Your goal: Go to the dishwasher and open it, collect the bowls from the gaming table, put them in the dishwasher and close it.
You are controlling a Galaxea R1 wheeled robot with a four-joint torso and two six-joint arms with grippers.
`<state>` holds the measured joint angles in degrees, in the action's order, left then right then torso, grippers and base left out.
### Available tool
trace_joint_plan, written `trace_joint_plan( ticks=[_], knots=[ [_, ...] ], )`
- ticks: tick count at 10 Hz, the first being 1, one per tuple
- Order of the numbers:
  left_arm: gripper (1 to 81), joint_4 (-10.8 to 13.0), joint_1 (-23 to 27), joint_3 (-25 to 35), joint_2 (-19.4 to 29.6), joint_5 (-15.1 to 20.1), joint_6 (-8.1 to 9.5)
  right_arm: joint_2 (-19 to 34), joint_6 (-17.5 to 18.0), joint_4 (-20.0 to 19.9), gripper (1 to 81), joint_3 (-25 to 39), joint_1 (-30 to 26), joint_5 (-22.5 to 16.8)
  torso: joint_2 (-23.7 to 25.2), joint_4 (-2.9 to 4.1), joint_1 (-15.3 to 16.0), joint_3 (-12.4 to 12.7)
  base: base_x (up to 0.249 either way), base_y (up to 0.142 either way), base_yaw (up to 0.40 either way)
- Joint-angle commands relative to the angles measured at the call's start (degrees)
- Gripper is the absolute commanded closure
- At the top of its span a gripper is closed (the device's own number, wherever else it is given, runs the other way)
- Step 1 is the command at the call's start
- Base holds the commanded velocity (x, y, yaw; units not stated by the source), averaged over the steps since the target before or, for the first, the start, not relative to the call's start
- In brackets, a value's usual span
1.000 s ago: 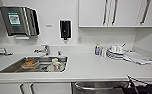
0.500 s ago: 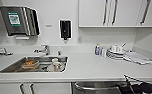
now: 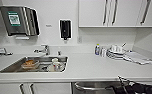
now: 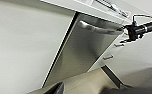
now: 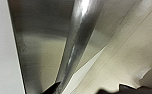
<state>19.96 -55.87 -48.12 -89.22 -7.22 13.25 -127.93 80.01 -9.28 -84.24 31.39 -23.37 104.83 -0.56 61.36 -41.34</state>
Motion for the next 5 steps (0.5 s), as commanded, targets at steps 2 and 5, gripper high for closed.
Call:
trace_joint_plan(
  ticks=[2, 5],
  knots=[
    [1.0, 1.13, 4.41, 1.09, 2.37, 0.19, -0.33, -0.78, 1.28, -0.39, 1.0, -2.41, -6.12, -0.45, 0.0, 0.0, 0.0, -0.02, 0.0, 0.0, 0.0],
    [1.0, 1.14, 4.41, 1.09, 2.11, 0.19, -0.33, -1.39, 2.87, -0.22, 1.0, -3.99, -6.73, -0.27, 0.0, 0.0, 0.0, -0.02, 0.0, 0.0, 0.0]
  ],
)
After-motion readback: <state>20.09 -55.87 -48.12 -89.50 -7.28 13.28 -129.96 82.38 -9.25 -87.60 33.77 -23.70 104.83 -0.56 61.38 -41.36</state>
